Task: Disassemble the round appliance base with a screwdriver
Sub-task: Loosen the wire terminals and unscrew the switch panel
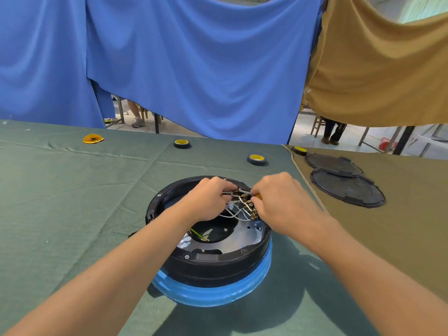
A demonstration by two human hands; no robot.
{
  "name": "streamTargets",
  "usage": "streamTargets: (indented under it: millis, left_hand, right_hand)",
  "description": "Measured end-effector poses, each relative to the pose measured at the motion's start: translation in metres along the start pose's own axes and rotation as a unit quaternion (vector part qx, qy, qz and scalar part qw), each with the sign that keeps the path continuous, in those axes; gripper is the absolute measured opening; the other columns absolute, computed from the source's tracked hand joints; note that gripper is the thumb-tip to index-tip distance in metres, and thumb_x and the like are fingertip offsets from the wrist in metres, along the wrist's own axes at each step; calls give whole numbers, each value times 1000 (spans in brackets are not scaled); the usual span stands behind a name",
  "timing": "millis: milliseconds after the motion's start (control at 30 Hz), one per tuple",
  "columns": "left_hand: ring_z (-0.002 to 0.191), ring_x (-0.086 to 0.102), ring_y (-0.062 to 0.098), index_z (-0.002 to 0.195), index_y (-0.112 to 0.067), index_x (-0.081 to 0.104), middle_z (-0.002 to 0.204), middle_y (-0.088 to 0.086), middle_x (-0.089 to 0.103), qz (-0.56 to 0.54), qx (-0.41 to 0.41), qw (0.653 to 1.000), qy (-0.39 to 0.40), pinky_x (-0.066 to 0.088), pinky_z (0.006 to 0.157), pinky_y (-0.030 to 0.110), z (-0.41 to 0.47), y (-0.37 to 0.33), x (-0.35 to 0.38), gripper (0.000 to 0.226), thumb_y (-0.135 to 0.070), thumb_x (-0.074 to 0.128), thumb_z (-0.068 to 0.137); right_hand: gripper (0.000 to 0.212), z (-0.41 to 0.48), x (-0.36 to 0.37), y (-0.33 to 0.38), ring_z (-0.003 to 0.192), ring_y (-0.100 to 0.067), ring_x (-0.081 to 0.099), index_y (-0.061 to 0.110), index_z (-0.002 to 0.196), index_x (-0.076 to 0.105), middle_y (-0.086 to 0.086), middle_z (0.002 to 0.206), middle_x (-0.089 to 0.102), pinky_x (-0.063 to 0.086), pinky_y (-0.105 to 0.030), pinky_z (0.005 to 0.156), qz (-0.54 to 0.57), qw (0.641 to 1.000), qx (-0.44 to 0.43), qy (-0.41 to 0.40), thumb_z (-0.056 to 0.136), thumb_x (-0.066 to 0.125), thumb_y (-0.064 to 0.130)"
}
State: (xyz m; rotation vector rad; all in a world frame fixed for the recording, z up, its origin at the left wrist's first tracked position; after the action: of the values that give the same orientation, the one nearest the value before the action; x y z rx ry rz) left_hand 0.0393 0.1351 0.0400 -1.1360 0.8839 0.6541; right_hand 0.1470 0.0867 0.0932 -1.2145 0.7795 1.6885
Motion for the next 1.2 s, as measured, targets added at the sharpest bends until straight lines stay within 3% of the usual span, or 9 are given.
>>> streamTargets:
  millis: [167, 300, 467, 600, 700, 833, 900, 1000, 1200]
  left_hand:
    - [111, 59, 22, 138, -18, 53, 128, 7, 63, -3, -7, 1000, 5, 49, 94, 35, -1, 0, 2, 38, -14, 48, 101]
    - [117, 56, 23, 139, -17, 52, 133, 6, 60, 1, -4, 1000, 5, 46, 98, 35, -1, -1, 0, 38, -15, 49, 101]
    - [119, 56, 21, 138, -16, 52, 134, 5, 59, -5, 1, 1000, 9, 46, 99, 34, -2, -4, -1, 38, -13, 50, 100]
    - [120, 56, 21, 136, -16, 54, 134, 5, 60, -14, -3, 1000, 11, 43, 94, 27, -2, -3, -2, 37, -12, 51, 99]
    - [119, 55, 20, 136, -16, 54, 133, 5, 60, -16, -4, 1000, 15, 42, 91, 25, -3, -4, -1, 37, -12, 51, 99]
    - [118, 56, 19, 137, -16, 53, 133, 5, 60, -18, -8, 1000, 16, 44, 93, 28, -3, -4, -1, 38, -12, 50, 100]
    - [115, 57, 19, 137, -16, 53, 132, 5, 60, -21, -10, 1000, 16, 45, 92, 28, -3, -4, -1, 37, -12, 50, 100]
    - [113, 58, 20, 136, -15, 53, 131, 5, 61, -13, -11, 1000, 14, 47, 94, 32, -2, -5, -1, 37, -13, 50, 100]
    - [113, 57, 22, 138, -15, 52, 130, 7, 61, -10, -27, 999, 18, 47, 98, 36, -3, 0, 1, 37, -16, 48, 101]
  right_hand:
    - [13, -6, 8, 12, 68, -30, 50, 13, 81, 57, -6, 75, 46, 40, -34, 58, -20, 1000, -5, -23, 93, 50, 16]
    - [22, 4, 7, -17, 65, -25, 56, 11, 80, 73, -12, 72, 65, 46, -30, 53, 111, 991, 75, -2, 85, 52, 12]
    - [18, 9, 7, -48, 45, -6, 47, 15, 66, 77, -1, 57, 68, 31, -20, 38, 295, 941, 162, 31, 73, 63, 7]
    - [9, 7, 23, -67, 46, -19, 25, -3, 77, 73, -14, 63, 60, 15, -31, 51, 415, 873, 239, 96, 75, 67, 4]
    - [13, 8, 28, -72, 43, -14, 23, -10, 85, 70, -15, 65, 62, 19, -21, 39, 458, 840, 262, 128, 79, 69, 3]
    - [8, 19, 13, -66, 41, -16, 30, 4, 75, 75, -7, 66, 69, 22, -25, 45, 373, 899, 209, 97, 76, 68, 6]
    - [13, 24, 3, -55, 38, -4, 43, 11, 71, 77, 0, 62, 70, 31, -22, 41, 295, 939, 164, 73, 76, 66, 8]
    - [15, 25, -6, -34, 66, -13, 61, 14, 75, 77, -5, 69, 70, 54, -32, 54, 172, 978, 102, 49, 78, 63, 11]
    - [18, 19, -6, 4, 64, -32, 45, 10, 71, 45, -6, 63, 35, 37, -32, 51, -7, 1000, 20, 20, 84, 56, 8]
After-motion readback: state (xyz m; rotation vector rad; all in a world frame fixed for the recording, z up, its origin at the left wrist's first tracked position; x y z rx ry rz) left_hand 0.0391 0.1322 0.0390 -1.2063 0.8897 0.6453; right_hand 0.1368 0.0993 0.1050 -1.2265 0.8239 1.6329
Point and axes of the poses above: each hand's wrist, its own z-axis towards the middle knuckle, its own x-axis out of the palm, y = z × x, the point moved 9 cm from there along z, towards the middle knuckle
